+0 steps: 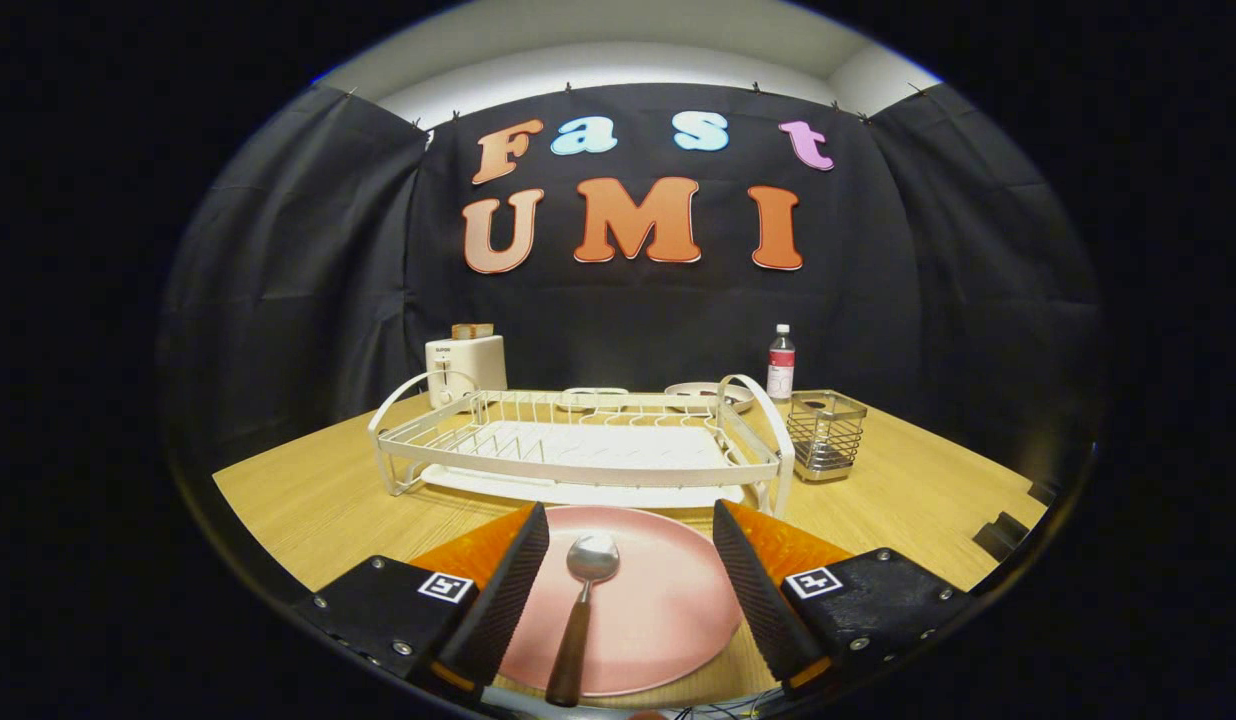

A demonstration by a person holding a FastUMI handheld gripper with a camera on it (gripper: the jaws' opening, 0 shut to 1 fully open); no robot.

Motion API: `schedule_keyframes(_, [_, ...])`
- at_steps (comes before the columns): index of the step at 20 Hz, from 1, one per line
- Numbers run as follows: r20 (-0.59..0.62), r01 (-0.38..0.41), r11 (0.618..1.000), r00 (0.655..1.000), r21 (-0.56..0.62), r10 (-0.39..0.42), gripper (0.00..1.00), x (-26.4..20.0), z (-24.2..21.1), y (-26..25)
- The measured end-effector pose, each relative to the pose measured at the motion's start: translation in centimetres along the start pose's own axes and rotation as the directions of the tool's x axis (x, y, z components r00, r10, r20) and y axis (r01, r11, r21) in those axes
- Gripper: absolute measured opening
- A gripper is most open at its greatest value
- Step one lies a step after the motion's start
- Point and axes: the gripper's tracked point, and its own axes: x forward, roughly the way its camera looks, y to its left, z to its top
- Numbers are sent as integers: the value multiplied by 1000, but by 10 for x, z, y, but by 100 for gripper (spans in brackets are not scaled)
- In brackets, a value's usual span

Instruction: Take the plate from the dish rack, then take the spoon from the basket and place it into the plate.

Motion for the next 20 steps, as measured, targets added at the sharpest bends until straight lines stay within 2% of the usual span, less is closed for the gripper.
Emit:
schedule_keyframes(13, [-38, 21, 1000, 999, 11, -21, 97, 1, 52, -67])
schedule_keyframes(17, [-24, 70, 997, 997, -16, -70, 97, -6, 64, -98])
schedule_keyframes(20, [-20, 88, 996, 996, 5, -88, 97, -10, 69, -116])
